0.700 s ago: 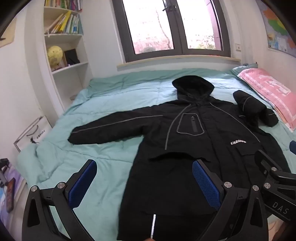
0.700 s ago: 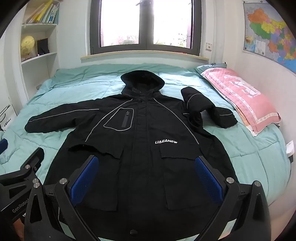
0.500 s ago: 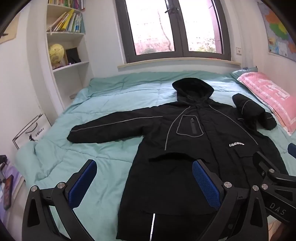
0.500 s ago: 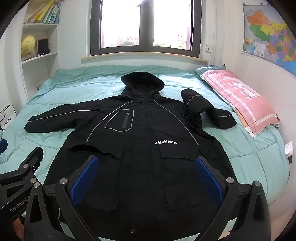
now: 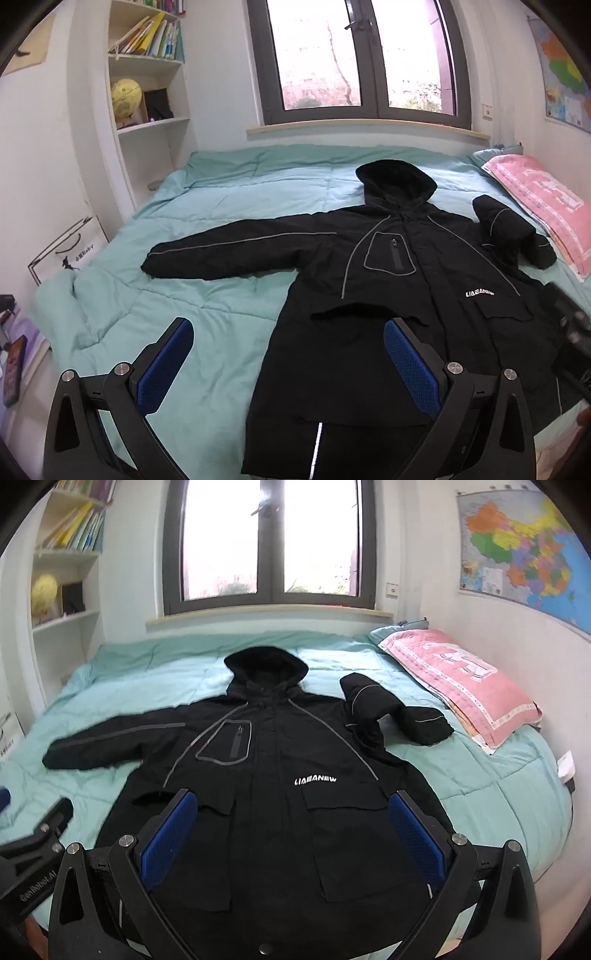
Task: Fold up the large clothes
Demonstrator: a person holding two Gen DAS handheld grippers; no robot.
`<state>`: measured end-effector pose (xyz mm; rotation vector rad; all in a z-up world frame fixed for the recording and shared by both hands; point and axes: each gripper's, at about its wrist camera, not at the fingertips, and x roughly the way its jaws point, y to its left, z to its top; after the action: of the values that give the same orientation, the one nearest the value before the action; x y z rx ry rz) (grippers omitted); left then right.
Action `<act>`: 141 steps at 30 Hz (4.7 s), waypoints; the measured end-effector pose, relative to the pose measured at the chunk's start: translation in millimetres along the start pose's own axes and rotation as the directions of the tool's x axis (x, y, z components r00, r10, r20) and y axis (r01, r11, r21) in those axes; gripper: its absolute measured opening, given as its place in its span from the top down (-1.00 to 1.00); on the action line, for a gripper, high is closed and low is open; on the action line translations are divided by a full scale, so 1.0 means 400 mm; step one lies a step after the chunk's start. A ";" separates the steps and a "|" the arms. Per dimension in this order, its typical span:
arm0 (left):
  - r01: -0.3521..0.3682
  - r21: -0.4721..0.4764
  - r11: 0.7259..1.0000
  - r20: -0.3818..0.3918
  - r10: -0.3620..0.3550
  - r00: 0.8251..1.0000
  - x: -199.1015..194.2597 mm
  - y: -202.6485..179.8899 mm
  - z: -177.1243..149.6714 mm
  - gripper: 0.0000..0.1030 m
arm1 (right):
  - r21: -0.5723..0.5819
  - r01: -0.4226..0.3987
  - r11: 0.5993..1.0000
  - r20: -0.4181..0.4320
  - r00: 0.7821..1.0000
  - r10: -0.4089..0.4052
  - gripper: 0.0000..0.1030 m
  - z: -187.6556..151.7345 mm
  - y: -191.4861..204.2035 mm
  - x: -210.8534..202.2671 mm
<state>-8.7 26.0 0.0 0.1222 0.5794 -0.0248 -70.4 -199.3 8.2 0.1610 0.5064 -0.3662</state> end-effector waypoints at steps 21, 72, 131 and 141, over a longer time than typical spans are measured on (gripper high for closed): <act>0.036 -0.023 0.999 0.007 -0.036 0.999 -0.003 -0.004 -0.004 -0.99 | 0.068 -0.026 0.997 0.034 0.999 0.024 -1.00 -0.003 -0.039 -0.016; -0.173 -0.372 0.912 0.012 0.192 0.981 0.507 0.576 0.258 -0.99 | -0.140 -0.234 0.962 -0.079 0.971 0.225 -1.00 0.177 0.426 0.500; 0.307 0.121 0.944 0.102 -0.319 0.942 0.636 -0.123 0.338 0.64 | 0.022 -0.096 0.995 -0.181 0.979 0.098 -0.87 -0.053 0.128 0.765; 0.404 0.161 0.900 -0.302 -0.345 0.889 0.896 -0.388 0.157 0.29 | 0.052 -0.112 0.992 -0.192 0.974 0.120 -0.87 -0.059 0.118 0.766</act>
<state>316.3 -131.7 -160.8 0.2292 0.8649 -0.4609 185.6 -242.6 -162.4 0.2666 0.6800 -0.2471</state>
